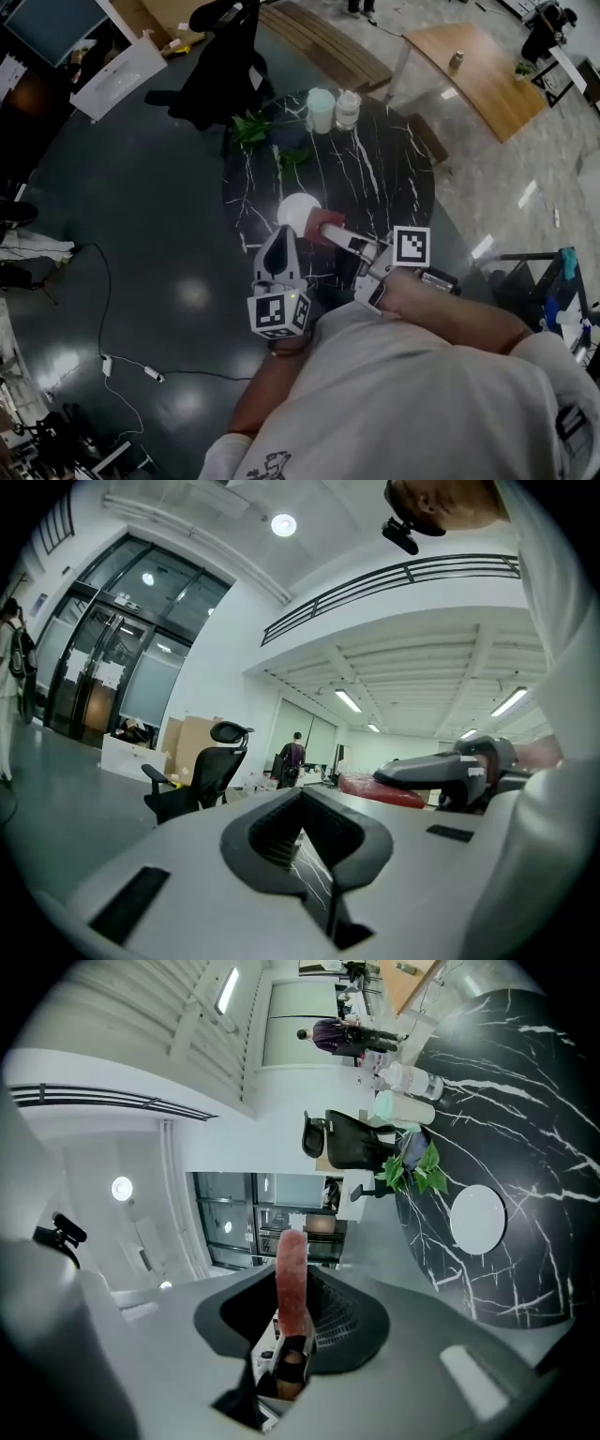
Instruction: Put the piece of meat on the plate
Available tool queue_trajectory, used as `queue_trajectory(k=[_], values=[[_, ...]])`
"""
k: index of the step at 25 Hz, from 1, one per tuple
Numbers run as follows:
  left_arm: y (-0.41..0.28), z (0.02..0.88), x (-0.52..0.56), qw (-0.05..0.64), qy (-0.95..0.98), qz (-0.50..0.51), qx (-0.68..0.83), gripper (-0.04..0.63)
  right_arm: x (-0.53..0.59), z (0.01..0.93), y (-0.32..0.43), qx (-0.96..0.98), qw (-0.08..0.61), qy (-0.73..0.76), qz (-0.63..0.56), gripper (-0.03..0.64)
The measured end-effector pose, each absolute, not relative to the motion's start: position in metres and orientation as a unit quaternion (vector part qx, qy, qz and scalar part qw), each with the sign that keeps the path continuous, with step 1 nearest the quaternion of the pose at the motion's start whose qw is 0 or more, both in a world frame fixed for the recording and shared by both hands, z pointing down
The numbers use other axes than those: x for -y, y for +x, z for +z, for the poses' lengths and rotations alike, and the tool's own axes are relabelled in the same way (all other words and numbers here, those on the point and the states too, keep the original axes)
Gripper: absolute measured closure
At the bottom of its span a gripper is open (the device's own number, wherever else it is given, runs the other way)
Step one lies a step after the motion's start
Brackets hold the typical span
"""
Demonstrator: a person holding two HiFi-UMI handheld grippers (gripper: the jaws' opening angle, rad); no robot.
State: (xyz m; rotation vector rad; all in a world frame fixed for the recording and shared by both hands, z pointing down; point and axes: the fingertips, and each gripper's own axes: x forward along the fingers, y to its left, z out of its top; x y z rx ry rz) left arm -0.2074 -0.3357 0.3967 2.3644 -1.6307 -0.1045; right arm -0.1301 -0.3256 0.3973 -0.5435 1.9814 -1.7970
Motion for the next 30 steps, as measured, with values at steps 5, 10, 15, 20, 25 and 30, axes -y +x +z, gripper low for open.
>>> queue_trajectory(k=[5,10,15,20,25,30], values=[[-0.211,0.424,0.358,0.137,0.815,-0.014,0.562,0.589,0.351,0.429,-0.137,-0.700,0.189,-0.207,-0.657,0.531],[-0.213,0.471,0.385,0.150,0.800,0.002,0.581,0.589,0.381,0.470,-0.141,-0.686,0.173,-0.205,-0.677,0.531],[-0.219,0.494,0.412,0.148,0.784,0.010,0.602,0.589,0.403,0.510,-0.139,-0.679,0.145,-0.204,-0.690,0.531],[-0.225,0.525,0.440,0.138,0.777,0.016,0.614,0.589,0.424,0.548,-0.151,-0.664,0.121,-0.195,-0.711,0.531],[-0.240,0.566,0.455,0.157,0.757,0.019,0.634,0.589,0.441,0.594,-0.158,-0.661,0.093,-0.196,-0.718,0.531],[-0.253,0.600,0.461,0.169,0.742,0.021,0.649,0.589,0.450,0.641,-0.155,-0.648,0.067,-0.215,-0.728,0.531]])
